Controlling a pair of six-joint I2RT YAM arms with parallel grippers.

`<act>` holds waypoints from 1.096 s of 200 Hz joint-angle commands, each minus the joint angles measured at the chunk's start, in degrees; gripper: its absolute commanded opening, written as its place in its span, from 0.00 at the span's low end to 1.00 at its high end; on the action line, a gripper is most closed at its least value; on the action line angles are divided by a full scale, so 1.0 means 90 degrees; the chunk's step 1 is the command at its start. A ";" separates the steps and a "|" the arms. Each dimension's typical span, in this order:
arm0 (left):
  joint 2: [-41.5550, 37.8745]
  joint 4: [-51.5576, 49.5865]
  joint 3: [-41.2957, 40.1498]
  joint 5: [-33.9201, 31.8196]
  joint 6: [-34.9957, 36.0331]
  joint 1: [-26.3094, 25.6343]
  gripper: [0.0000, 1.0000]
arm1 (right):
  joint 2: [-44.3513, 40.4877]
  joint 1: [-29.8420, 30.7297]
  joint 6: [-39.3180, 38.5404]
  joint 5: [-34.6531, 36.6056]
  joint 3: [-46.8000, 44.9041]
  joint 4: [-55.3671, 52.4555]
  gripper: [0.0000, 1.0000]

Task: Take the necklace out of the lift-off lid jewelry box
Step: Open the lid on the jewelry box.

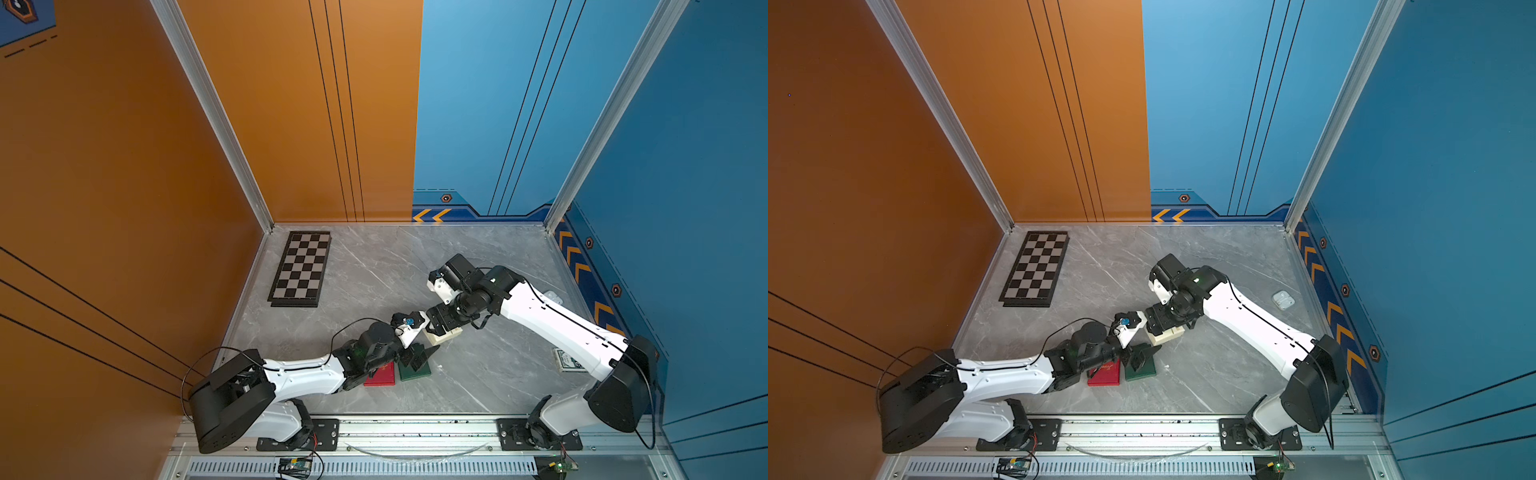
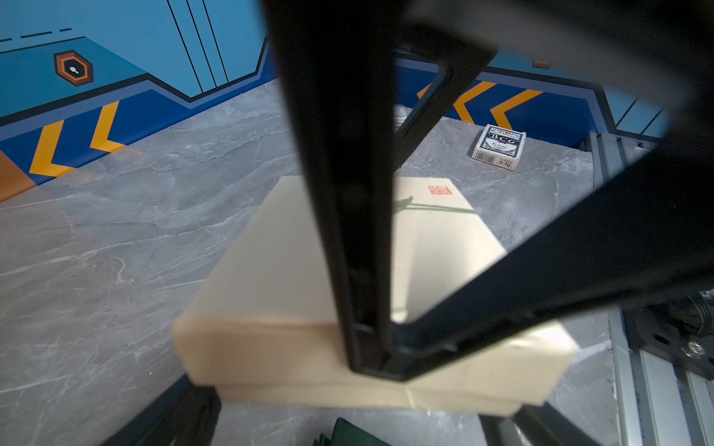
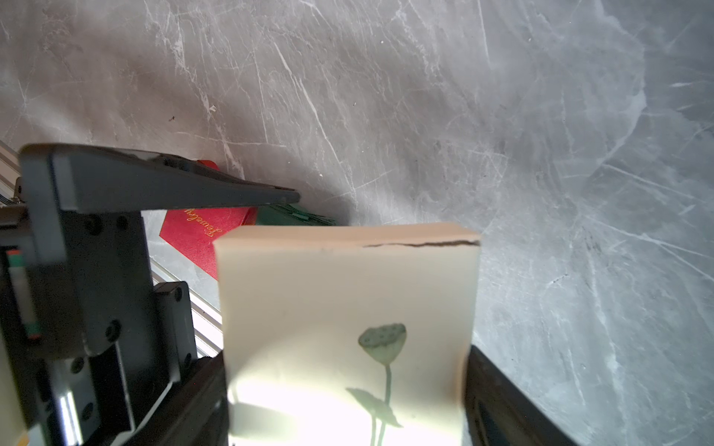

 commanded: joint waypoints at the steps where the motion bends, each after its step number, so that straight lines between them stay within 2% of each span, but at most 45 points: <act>1: -0.0104 0.0146 0.0022 0.0190 -0.0012 0.0082 0.98 | 0.0092 0.0177 -0.0046 -0.0196 -0.0087 -0.0062 0.73; 54: -0.0144 0.0146 -0.0005 0.0494 -0.0002 0.0080 0.98 | 0.0091 0.0166 -0.0045 -0.0188 -0.0088 -0.0062 0.73; 104: -0.0095 0.0146 0.0038 0.0461 0.0016 0.0082 1.00 | 0.0097 0.0175 -0.0046 -0.0227 -0.0089 -0.0061 0.72; 116: -0.0082 0.0136 0.0045 0.0454 0.0042 0.0084 0.97 | 0.0096 0.0173 -0.0048 -0.0250 -0.0089 -0.0060 0.72; 125: -0.0077 0.0131 0.0054 0.0438 0.0085 0.0098 0.89 | 0.0096 0.0189 -0.0055 -0.0262 -0.0098 -0.0062 0.72; 139: -0.0070 0.0135 0.0046 0.0478 0.0115 0.0093 0.87 | 0.0120 0.0196 -0.0072 -0.0284 -0.0107 -0.0065 0.72; 145: -0.0058 0.0136 0.0050 0.0456 0.0125 0.0099 0.82 | 0.0132 0.0198 -0.0075 -0.0293 -0.0104 -0.0067 0.72; 219: 0.0022 0.0131 -0.0001 0.0566 0.0177 0.0131 0.79 | -0.0009 0.0111 -0.0162 -0.0579 0.0157 -0.0166 0.74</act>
